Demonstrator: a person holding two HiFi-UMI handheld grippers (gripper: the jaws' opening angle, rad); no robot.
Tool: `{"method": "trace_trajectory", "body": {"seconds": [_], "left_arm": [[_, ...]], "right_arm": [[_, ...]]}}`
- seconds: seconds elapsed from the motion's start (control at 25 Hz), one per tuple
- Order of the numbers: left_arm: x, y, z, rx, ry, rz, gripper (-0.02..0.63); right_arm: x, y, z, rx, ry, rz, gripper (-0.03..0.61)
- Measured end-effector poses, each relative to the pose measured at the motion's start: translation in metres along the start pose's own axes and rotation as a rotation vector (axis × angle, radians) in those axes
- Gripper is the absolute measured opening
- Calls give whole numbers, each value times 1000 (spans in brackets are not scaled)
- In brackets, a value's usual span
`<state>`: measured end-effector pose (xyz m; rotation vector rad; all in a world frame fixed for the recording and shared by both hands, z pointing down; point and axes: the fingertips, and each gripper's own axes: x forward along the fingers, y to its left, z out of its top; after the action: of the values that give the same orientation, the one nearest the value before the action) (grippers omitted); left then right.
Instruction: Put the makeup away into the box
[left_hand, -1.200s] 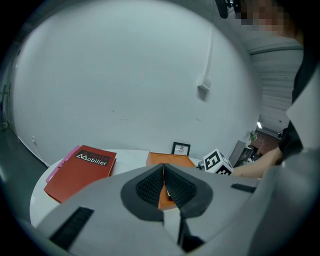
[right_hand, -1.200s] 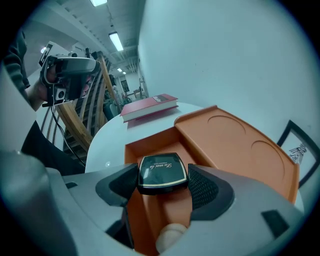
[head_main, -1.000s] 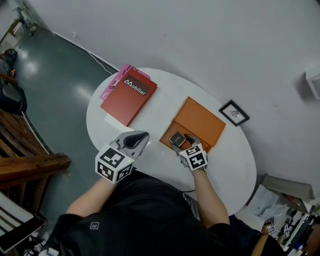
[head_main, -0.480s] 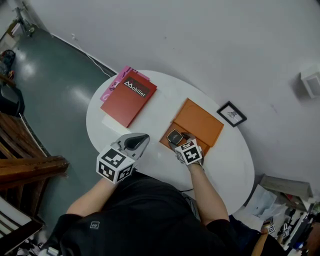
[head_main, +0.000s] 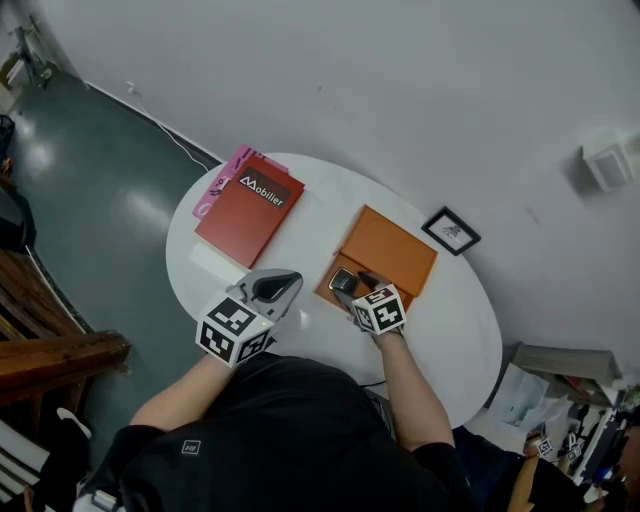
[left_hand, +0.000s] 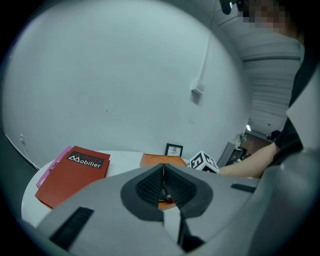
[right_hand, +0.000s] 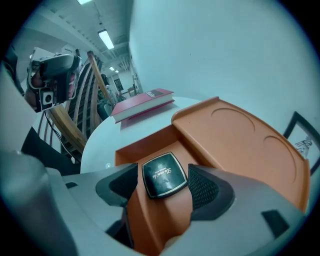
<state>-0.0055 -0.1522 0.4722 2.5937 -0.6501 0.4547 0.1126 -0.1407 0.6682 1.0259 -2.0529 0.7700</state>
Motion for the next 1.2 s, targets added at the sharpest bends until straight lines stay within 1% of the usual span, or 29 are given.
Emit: {"method": "trace_trajectory", "body": {"seconds": [0.08, 0.24, 0.36, 0.48, 0.56, 0.64, 0.68, 0.72, 0.76, 0.8, 0.88, 1.0, 1.08, 1.2], "left_arm": [[1, 4, 1, 3, 0, -16, 15], [5, 10, 5, 15, -7, -60, 14], [8, 14, 10, 31, -9, -76, 14], [12, 15, 20, 52, -17, -69, 14], [12, 7, 31, 58, -30, -64, 14], [9, -3, 49, 76, -55, -59, 14], [8, -6, 60, 95, -69, -54, 14], [8, -9, 72, 120, -83, -46, 14], [8, -12, 84, 146, -97, -36, 14], [8, -16, 95, 167, -112, -25, 14], [11, -26, 117, 194, -147, -7, 14], [20, -46, 153, 224, -210, 11, 15], [25, -59, 175, 245, -248, 24, 14], [35, -80, 205, 272, -281, 30, 14]], "right_arm": [[-11, 4, 7, -4, -37, -7, 279], [-48, 2, 24, -14, -131, -59, 278], [-83, 0, 37, 25, -220, -95, 278], [-116, -5, 48, 81, -316, -111, 276], [-135, -4, 47, 84, -327, -104, 275], [-153, 0, 48, 43, -313, -79, 270], [-163, 2, 52, 11, -314, -65, 257], [-173, 2, 58, -23, -322, -54, 205], [-184, 3, 63, -54, -336, -44, 134], [-197, 3, 69, -80, -354, -36, 109], [-225, 2, 78, -112, -403, -28, 76], [-272, -3, 99, -148, -514, -38, 50], [-305, -8, 118, -176, -612, -55, 44], [-361, -16, 149, -192, -797, -74, 38]]}}
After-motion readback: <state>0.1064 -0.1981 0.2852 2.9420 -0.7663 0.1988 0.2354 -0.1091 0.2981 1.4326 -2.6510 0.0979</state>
